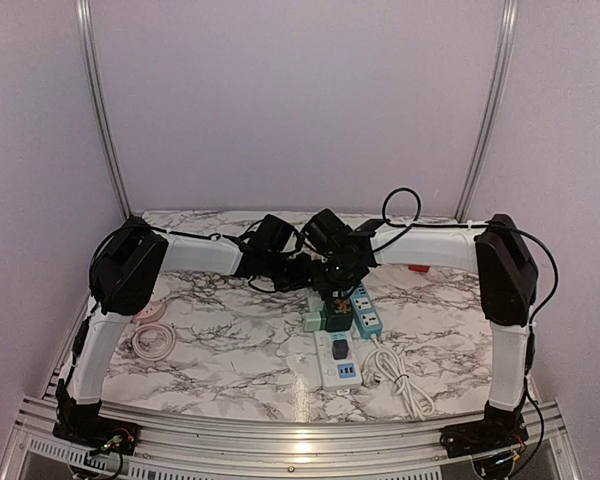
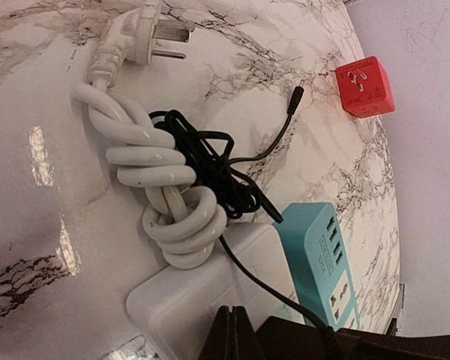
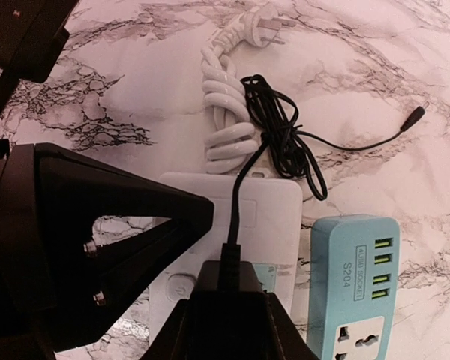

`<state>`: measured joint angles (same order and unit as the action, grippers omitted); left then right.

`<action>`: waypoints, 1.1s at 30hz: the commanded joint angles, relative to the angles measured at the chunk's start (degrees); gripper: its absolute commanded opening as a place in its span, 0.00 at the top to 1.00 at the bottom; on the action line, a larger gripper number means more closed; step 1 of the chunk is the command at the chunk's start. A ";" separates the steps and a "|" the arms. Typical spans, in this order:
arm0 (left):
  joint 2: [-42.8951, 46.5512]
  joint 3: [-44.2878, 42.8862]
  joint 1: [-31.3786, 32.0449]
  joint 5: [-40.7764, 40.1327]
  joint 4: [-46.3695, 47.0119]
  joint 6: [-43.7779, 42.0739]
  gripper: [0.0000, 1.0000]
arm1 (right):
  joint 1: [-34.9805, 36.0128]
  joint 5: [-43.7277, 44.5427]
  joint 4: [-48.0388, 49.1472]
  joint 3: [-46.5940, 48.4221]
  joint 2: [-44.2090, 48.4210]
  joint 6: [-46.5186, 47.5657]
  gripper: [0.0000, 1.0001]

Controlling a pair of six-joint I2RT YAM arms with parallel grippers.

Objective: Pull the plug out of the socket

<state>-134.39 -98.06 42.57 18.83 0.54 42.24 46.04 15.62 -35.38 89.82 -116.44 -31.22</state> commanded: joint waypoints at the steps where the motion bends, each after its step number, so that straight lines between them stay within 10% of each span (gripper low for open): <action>1: -1.52 1.56 -0.29 -2.69 -4.76 -0.55 1.00 | 0.34 1.29 0.25 0.67 -1.50 0.09 0.76; 10: -2.80 1.91 -0.13 -4.73 -7.30 -1.04 1.00 | 0.45 3.01 -0.19 1.82 -0.85 -0.20 0.99; 33: -4.56 4.72 0.41 -5.64 -7.02 -0.63 1.00 | -2.20 1.80 1.52 -0.79 3.45 -0.82 1.00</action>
<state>-134.37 -96.71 42.85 16.05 3.01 42.06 45.21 15.29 -34.37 88.99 -115.87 -31.75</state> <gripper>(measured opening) 0.014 0.237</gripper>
